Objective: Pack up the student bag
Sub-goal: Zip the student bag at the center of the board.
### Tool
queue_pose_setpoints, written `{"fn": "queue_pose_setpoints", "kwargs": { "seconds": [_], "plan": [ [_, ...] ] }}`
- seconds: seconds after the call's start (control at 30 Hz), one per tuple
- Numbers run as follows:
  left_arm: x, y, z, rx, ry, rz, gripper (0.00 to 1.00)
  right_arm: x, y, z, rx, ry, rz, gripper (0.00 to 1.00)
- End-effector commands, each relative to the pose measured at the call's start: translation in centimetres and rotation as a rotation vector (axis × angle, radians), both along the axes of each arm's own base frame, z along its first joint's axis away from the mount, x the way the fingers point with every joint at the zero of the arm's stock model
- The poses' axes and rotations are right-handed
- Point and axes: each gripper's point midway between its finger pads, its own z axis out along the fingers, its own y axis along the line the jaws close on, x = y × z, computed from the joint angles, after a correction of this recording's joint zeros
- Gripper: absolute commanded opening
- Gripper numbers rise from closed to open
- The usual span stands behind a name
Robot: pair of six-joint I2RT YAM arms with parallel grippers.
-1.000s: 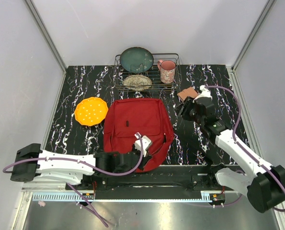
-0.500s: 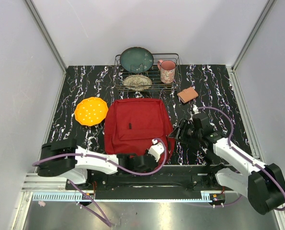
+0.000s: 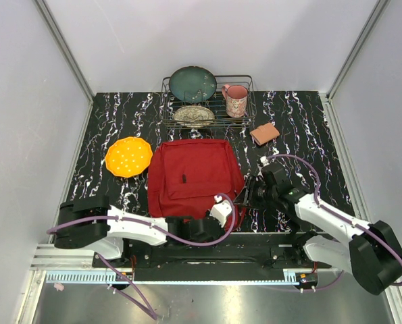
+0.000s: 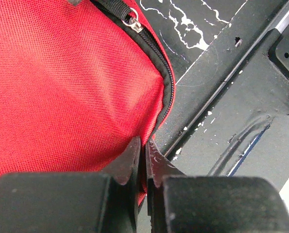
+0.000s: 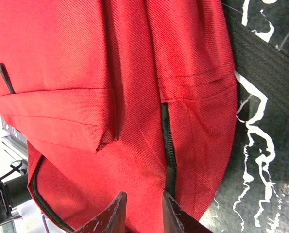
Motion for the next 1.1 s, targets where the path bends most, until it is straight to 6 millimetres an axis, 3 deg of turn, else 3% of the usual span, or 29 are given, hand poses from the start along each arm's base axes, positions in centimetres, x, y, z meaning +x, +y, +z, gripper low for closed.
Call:
{"fn": "queue_pose_setpoints", "kwargs": {
  "seconds": [0.0,0.1,0.3,0.43,0.63,0.83,1.07],
  "plan": [
    [-1.1,-2.2,2.7,-0.117,0.044,-0.026,0.01,0.5,-0.4,-0.5,-0.042,-0.02,-0.019,0.39],
    [-1.0,-1.9,2.8,-0.122,0.04,-0.019,0.0,0.6,-1.5,-0.8,-0.102,-0.031,-0.039,0.43],
    [-1.0,-1.5,2.8,-0.122,0.036,-0.02,0.0,1.8,-2.1,0.9,-0.081,-0.127,-0.121,0.51],
    [-1.0,-1.5,3.0,-0.127,0.034,-0.023,0.0,1.7,-1.3,0.4,-0.039,-0.099,-0.111,0.51],
    [-1.0,-1.6,3.1,-0.13,0.03,-0.024,0.0,1.1,-1.0,-2.0,-0.054,-0.021,-0.09,0.47],
    [-1.0,-1.5,3.0,-0.128,0.03,-0.022,0.0,0.8,-0.3,-2.0,-0.002,-0.019,-0.079,0.31],
    [-1.0,-1.5,3.0,-0.129,0.031,-0.023,0.0,0.9,0.3,-1.4,0.027,-0.038,-0.049,0.26]
  ]
}}
